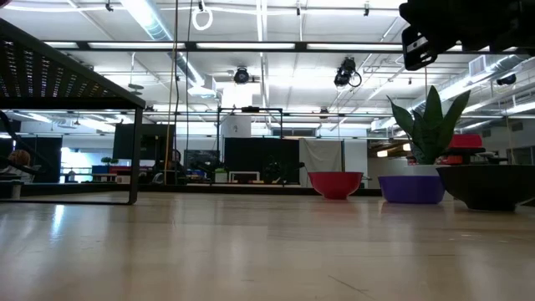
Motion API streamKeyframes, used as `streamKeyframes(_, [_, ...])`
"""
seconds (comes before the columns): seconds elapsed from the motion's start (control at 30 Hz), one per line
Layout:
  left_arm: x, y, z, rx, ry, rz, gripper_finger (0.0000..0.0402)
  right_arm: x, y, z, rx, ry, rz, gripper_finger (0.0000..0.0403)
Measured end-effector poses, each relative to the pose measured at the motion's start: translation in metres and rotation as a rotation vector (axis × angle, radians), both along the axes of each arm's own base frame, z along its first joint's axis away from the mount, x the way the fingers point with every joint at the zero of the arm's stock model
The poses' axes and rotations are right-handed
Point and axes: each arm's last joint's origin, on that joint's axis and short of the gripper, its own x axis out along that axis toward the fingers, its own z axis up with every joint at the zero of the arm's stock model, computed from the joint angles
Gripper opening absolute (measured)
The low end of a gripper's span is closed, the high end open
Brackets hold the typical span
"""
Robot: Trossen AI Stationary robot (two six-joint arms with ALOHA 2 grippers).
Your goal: Pick & Place Mini bowls
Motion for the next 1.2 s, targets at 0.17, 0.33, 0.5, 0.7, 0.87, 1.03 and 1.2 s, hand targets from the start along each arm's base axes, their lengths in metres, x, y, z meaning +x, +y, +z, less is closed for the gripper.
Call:
streamKeyframes(0.17, [-0.001, -0.005, -0.006, 0.016, 0.02, 0.005, 0.0011, 0.0, 0.0, 0.0, -0.002, -0.002, 0.0, 0.004])
streamKeyframes(0.33, [-0.001, -0.005, -0.006, -0.002, 0.014, 0.047, 0.0015, 0.0, 0.0, 0.0, -0.002, -0.004, 0.0, 0.004])
streamKeyframes(0.5, [0.0, -0.006, -0.006, -0.03, -0.001, 0.078, 0.0023, 0.0, 0.0, 0.0, -0.003, -0.005, 0.0, 0.004])
streamKeyframes(0.7, [0.002, -0.008, -0.005, -0.064, -0.015, 0.116, 0.0025, 0.0, 0.0, 0.0, -0.003, -0.005, 0.0, 0.004])
streamKeyframes(0.87, [0.004, -0.008, -0.005, -0.077, -0.025, 0.121, 0.0026, 0.0, 0.0, 0.0, -0.011, -0.009, 0.0, 0.004])
streamKeyframes(1.03, [0.008, -0.005, -0.005, -0.081, -0.02, 0.16, 0.0027, 0.0, 0.0, 0.001, -0.014, -0.01, 0.0, 0.004])
streamKeyframes(1.2, [0.012, -0.002, -0.005, -0.079, -0.016, 0.176, 0.0032, 0.0, 0.0, 0.001, -0.014, -0.01, 0.0, 0.004])
